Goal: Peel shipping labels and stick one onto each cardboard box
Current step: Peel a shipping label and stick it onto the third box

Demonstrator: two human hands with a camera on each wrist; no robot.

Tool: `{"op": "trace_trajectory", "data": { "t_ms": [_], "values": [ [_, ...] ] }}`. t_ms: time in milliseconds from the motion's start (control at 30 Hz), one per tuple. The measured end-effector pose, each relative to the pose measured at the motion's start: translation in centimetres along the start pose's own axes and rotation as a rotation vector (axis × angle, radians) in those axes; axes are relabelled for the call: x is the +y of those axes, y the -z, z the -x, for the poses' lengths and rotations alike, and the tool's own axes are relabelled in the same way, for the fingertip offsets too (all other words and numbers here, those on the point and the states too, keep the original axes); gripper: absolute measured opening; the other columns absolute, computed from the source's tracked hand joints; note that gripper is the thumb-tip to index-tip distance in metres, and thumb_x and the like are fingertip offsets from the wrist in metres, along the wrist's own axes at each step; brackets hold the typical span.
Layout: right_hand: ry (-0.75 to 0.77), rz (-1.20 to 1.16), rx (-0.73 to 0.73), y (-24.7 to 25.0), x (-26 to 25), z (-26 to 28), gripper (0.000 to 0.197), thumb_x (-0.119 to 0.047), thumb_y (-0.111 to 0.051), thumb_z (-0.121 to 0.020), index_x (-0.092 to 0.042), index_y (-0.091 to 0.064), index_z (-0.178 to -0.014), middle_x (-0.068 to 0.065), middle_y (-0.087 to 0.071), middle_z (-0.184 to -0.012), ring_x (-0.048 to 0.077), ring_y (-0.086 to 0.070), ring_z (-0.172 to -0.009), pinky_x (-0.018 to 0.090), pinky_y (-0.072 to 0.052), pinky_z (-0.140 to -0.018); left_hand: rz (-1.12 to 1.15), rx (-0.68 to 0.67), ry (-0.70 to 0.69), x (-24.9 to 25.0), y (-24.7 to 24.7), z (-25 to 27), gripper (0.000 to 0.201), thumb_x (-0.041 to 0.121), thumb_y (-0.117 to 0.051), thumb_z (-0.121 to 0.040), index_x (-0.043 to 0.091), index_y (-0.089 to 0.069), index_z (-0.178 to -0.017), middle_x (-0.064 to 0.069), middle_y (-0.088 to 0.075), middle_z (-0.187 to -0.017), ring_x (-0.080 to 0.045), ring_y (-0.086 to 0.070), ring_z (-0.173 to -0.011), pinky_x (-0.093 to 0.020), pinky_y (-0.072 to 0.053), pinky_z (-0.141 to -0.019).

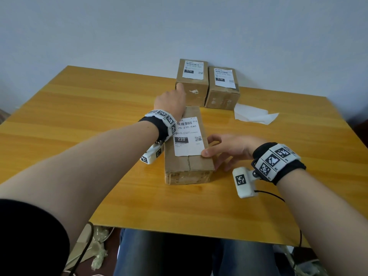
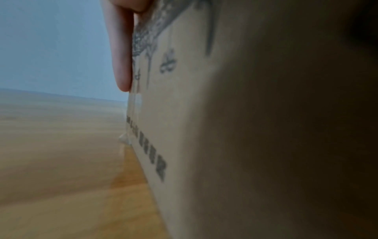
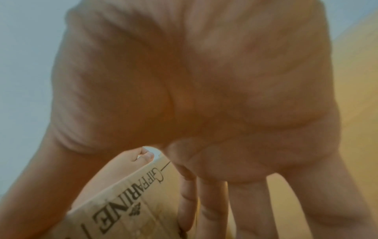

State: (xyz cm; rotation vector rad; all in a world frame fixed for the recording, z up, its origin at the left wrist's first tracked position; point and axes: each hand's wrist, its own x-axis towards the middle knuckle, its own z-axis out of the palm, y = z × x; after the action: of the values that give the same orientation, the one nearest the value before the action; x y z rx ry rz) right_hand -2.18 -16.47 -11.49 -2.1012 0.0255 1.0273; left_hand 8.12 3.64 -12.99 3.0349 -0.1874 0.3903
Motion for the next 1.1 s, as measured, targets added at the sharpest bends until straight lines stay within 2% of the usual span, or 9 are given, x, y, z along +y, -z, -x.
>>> {"op": "trace_trajectory", "data": {
  "t_ms": [167, 333, 500, 633, 733, 833, 900, 967, 1100],
  "values": [
    [0.003, -0.003, -0.020, 0.2, 0.2, -0.2, 0.082, -0.049, -0.085, -0.059, -0.028, -0.051, -0.130, 0.008, -0.077, -0.115, 0.027, -0.078, -0.092, 0.046, -0.059, -0.082, 0.037, 0.053, 0.010, -0.2, -0.1, -0.4, 0.028, 0.029, -0.034, -0.111, 0.007, -0.047, -0.121, -0.009, -0.066, -0.084, -0.034, -0.069, -0.083, -0.037, -0.042, -0.057],
    [0.009, -0.004, -0.026, 0.3, 0.2, -0.3, 0.080, -0.050, -0.085, -0.059, -0.029, -0.051, -0.129, 0.007, -0.076, -0.118, 0.027, -0.078, -0.093, 0.047, -0.060, -0.085, 0.154, 0.040, 0.048, -1.0, -0.2, -1.0, 0.034, 0.030, -0.030, -0.112, 0.008, -0.054, -0.123, -0.016, -0.068, -0.100, -0.035, -0.062, -0.089, -0.040, -0.042, -0.066],
    [0.004, -0.004, -0.023, 0.1, 0.1, 0.1, 0.080, -0.050, -0.084, -0.061, -0.029, -0.050, -0.131, 0.007, -0.076, -0.118, 0.027, -0.078, -0.094, 0.045, -0.059, -0.082, 0.351, -0.002, 0.027, -3.0, -0.5, -1.2, 0.033, 0.029, -0.032, -0.110, 0.016, -0.063, -0.114, -0.010, -0.074, -0.093, -0.036, -0.065, -0.092, -0.040, -0.046, -0.075],
    [0.002, -0.011, 0.001, -0.2, 0.1, 0.4, 0.076, -0.050, -0.083, -0.064, -0.030, -0.052, -0.130, 0.006, -0.077, -0.113, 0.028, -0.078, -0.096, 0.047, -0.060, -0.086, 0.419, -0.042, -0.007, -3.9, 0.7, 0.1, 0.033, 0.026, -0.035, -0.110, 0.014, -0.064, -0.119, -0.004, -0.078, -0.093, -0.030, -0.068, -0.098, -0.039, -0.050, -0.081],
    [-0.002, -0.024, 0.021, -0.5, 0.1, 0.7, 0.077, -0.051, -0.083, -0.063, -0.030, -0.052, -0.131, 0.005, -0.077, -0.112, 0.026, -0.078, -0.093, 0.043, -0.058, -0.082, 0.504, -0.091, -0.001, -5.0, 1.1, 1.9, 0.031, 0.023, -0.038, -0.110, 0.013, -0.063, -0.126, -0.010, -0.075, -0.104, -0.030, -0.069, -0.096, -0.041, -0.056, -0.081],
    [-0.008, -0.041, 0.046, -0.7, 0.2, 0.9, 0.070, -0.047, -0.084, -0.073, -0.029, -0.054, -0.133, 0.004, -0.077, -0.114, 0.029, -0.078, -0.097, 0.044, -0.058, -0.087, 0.775, -0.205, 0.146, -5.4, 1.5, 4.4, 0.041, 0.026, -0.042, -0.110, 0.012, -0.040, -0.149, -0.012, -0.070, -0.108, -0.023, -0.069, -0.089, -0.037, -0.061, -0.069],
    [-0.005, -0.055, 0.064, -1.0, 0.2, 1.3, 0.056, -0.041, -0.081, -0.085, -0.028, -0.054, -0.133, 0.004, -0.078, -0.114, 0.031, -0.078, -0.099, 0.045, -0.059, -0.087, 0.995, -0.306, 0.267, -5.1, 1.7, 6.0, 0.056, 0.032, -0.046, -0.108, 0.010, -0.026, -0.156, -0.013, -0.063, -0.129, -0.022, -0.066, -0.103, -0.038, -0.060, -0.076],
    [0.007, -0.049, 0.085, -1.2, 0.2, 1.7, 0.051, -0.039, -0.080, -0.089, -0.028, -0.056, -0.132, 0.003, -0.079, -0.111, 0.028, -0.078, -0.096, 0.043, -0.059, -0.082, 1.022, -0.371, 0.269, -4.8, 2.1, 7.3, 0.074, 0.044, -0.054, -0.103, 0.009, -0.019, -0.159, -0.010, -0.059, -0.139, -0.022, -0.064, -0.113, -0.043, -0.058, -0.090],
    [0.019, 0.096, 0.086, -1.5, -0.3, 2.8, 0.057, -0.049, -0.084, -0.081, -0.026, -0.059, -0.128, 0.001, -0.081, -0.107, 0.026, -0.079, -0.094, 0.047, -0.063, -0.086, 1.011, -0.448, 0.165, -3.9, 2.6, 9.7, 0.085, 0.039, -0.082, -0.085, 0.014, -0.033, -0.149, -0.002, -0.069, -0.125, -0.011, -0.069, -0.101, -0.032, -0.059, -0.083]
  ]
}}
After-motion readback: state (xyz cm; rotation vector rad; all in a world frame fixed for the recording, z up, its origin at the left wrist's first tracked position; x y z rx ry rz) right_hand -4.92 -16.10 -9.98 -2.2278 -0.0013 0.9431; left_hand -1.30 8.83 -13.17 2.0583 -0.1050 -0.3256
